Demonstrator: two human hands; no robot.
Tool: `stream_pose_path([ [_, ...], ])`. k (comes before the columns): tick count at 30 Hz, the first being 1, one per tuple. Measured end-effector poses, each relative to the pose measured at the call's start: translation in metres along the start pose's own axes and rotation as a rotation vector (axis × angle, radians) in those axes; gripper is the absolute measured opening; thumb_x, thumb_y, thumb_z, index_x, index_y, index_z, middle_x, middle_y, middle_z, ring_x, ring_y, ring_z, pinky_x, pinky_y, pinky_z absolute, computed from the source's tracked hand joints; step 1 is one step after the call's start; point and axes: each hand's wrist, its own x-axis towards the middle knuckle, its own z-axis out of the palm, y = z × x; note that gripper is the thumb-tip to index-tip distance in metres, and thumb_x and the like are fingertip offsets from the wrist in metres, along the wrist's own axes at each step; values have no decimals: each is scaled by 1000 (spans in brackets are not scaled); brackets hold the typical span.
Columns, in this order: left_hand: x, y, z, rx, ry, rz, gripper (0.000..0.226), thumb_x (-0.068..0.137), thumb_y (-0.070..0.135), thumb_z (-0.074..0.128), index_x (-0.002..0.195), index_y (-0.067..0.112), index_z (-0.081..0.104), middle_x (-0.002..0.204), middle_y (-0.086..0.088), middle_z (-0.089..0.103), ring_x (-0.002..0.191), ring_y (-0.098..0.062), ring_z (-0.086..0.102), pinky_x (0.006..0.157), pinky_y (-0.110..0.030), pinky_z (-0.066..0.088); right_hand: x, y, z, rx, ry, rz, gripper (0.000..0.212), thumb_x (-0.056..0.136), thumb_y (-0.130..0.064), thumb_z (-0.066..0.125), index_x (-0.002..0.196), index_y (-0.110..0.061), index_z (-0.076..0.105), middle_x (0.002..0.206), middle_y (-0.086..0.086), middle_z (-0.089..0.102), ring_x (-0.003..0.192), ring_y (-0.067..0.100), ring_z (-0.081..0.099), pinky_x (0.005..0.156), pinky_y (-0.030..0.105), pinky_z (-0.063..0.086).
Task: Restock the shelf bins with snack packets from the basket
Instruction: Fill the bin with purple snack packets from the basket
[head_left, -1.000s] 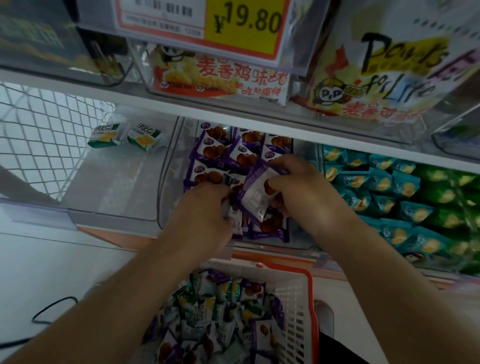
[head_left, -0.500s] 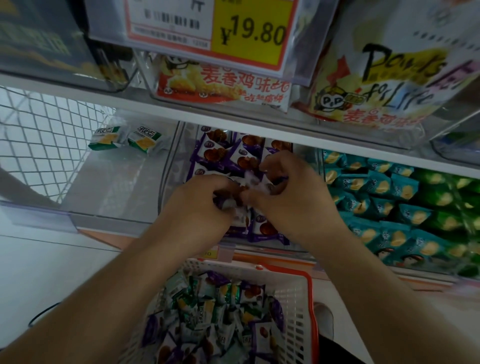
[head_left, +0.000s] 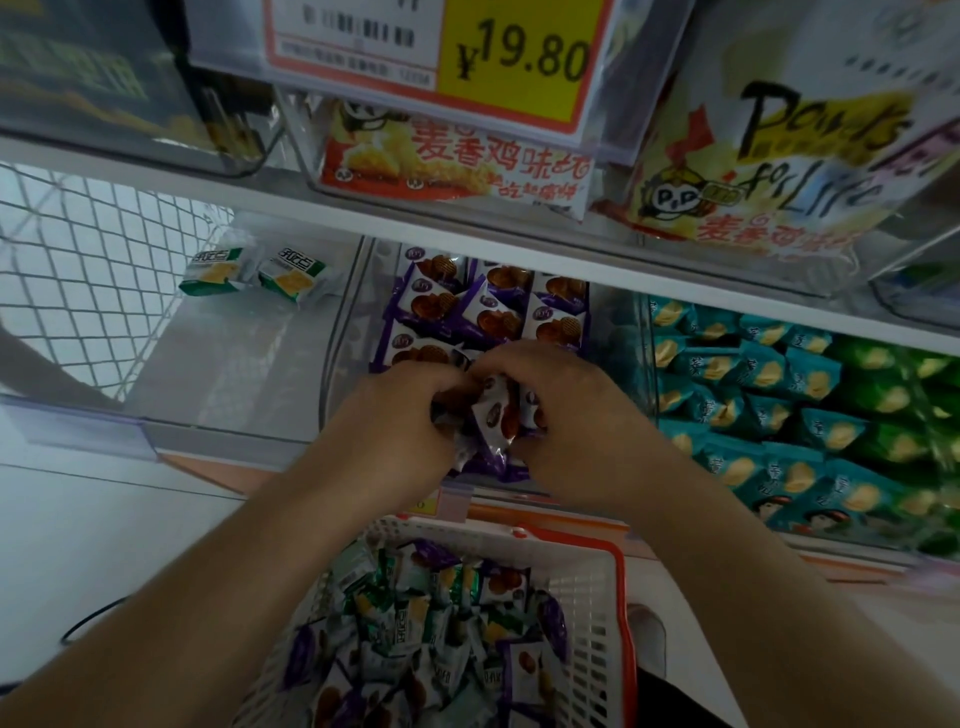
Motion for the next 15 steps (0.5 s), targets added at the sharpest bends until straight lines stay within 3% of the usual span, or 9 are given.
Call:
stream_pose_path([
  [2,-1,1,-1,18,-20,-10,40,96,13,65,129,36,70,120,10,71,96,-6,64,73,-12,45,1,5,10,-50,57,-77,59,70,-2,84,124,-22,72,128,-6,66,120,15,59,110,32,43],
  [4,-2,3,-3,23,-21,-13,36,97,16,65,127,35,71,118,11,72,90,-3,63,71,-10,44,1,6,14,-58,84,-57,53,71,-8,86,120,-23,74,126,-6,68,118,19,60,108,37,45],
  [7,-5,8,-5,33,11,-18,36,98,14,62,128,33,69,111,15,68,84,2,59,70,-8,43,3,7,13,-32,135,8,34,76,-14,88,107,-20,75,111,-5,65,103,17,61,93,35,53],
  [10,-7,12,-9,56,47,-13,32,96,12,62,119,32,71,102,14,68,92,-8,65,67,-7,44,4,2,0,18,234,94,17,83,-22,86,93,-17,74,101,-4,60,92,11,56,79,12,44],
  [11,-8,13,-11,74,60,-8,30,96,11,62,116,31,71,101,13,68,91,-7,65,66,-7,43,3,0,-7,-4,239,111,13,86,-23,84,91,-17,73,99,-4,59,90,10,54,76,11,43],
  [15,-10,19,-14,115,99,7,40,96,6,62,128,28,71,125,6,70,94,-1,56,80,-9,42,-2,-16,-26,-344,118,155,17,92,-30,75,83,-17,67,93,1,57,90,19,55,83,33,53],
])
